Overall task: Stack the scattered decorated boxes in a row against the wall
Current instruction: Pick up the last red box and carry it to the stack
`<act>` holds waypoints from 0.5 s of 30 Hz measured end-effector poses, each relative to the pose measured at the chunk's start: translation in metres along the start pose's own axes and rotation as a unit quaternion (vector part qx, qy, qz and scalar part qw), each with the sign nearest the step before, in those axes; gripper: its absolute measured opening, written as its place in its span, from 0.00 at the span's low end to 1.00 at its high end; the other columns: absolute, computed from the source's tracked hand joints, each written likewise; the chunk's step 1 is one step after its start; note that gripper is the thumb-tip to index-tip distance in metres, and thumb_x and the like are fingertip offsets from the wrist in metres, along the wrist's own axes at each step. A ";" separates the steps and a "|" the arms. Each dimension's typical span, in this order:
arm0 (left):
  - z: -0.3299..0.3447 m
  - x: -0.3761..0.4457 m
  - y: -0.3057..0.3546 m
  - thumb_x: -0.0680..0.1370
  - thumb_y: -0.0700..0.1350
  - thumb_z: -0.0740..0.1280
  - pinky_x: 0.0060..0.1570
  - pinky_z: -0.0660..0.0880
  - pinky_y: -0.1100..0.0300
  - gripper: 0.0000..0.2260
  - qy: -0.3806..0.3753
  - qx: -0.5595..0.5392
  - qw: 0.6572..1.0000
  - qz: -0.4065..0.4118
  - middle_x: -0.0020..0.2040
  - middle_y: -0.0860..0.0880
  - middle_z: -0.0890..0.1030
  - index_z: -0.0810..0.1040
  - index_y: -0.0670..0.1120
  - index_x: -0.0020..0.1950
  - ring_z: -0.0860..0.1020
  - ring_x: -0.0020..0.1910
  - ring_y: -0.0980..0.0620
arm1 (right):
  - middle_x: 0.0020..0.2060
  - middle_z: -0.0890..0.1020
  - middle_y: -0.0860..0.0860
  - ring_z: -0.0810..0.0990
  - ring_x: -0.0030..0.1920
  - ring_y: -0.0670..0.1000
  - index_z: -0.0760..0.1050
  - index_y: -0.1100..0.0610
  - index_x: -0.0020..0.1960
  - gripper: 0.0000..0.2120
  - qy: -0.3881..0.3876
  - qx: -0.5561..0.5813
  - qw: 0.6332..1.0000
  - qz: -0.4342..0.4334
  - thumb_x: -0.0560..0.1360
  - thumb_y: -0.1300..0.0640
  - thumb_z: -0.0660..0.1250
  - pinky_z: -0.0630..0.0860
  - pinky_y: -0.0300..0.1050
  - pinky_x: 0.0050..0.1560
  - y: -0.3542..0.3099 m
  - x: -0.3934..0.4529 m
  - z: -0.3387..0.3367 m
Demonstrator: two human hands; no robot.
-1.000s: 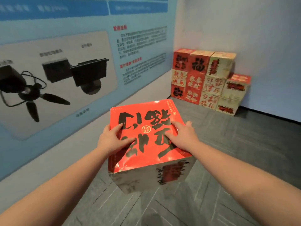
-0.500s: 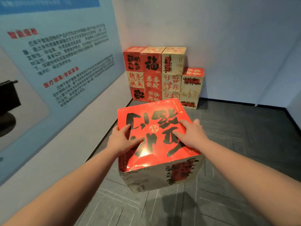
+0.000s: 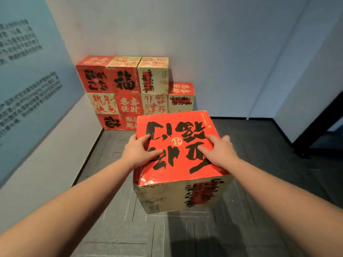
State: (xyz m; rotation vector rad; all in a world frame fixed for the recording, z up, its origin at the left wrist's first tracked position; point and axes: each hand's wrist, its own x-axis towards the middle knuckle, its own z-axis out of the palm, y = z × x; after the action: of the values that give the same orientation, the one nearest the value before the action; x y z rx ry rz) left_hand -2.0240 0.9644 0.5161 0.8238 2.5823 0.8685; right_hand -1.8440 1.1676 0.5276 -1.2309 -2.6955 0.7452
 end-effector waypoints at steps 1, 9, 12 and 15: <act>-0.001 0.026 0.004 0.64 0.64 0.75 0.70 0.64 0.52 0.40 -0.007 0.000 1.000 0.008 0.71 0.42 0.65 0.68 0.53 0.72 0.67 0.70 0.44 | 0.62 0.66 0.59 0.70 0.64 0.64 0.64 0.46 0.72 0.30 0.006 -0.001 1.000 0.010 0.74 0.38 0.65 0.69 0.53 0.64 -0.003 0.021 -0.003; 0.015 0.223 0.054 0.67 0.62 0.74 0.69 0.63 0.51 0.39 -0.051 0.014 0.997 0.050 0.71 0.42 0.64 0.66 0.51 0.74 0.64 0.71 0.44 | 0.63 0.65 0.59 0.69 0.65 0.63 0.64 0.46 0.73 0.31 0.028 0.009 0.998 0.058 0.74 0.38 0.65 0.70 0.54 0.65 0.002 0.195 -0.022; 0.028 0.289 0.073 0.67 0.61 0.74 0.69 0.62 0.51 0.39 -0.058 0.018 0.997 0.042 0.72 0.43 0.63 0.65 0.51 0.74 0.62 0.72 0.44 | 0.63 0.65 0.58 0.70 0.64 0.63 0.64 0.46 0.73 0.31 0.020 0.020 0.998 0.063 0.73 0.38 0.65 0.71 0.55 0.65 0.013 0.269 -0.023; 0.033 0.361 0.093 0.67 0.62 0.73 0.69 0.62 0.51 0.39 -0.065 0.030 0.997 0.028 0.71 0.42 0.64 0.65 0.52 0.74 0.63 0.72 0.43 | 0.62 0.66 0.58 0.72 0.63 0.63 0.64 0.46 0.73 0.31 0.008 0.025 0.998 0.065 0.73 0.37 0.65 0.72 0.55 0.64 0.015 0.346 -0.031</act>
State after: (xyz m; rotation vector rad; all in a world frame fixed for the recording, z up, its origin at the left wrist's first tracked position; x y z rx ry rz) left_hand -2.2566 1.2583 0.5161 0.9411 2.4934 0.7316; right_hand -2.0578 1.4409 0.5067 -1.4046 -2.5877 0.8096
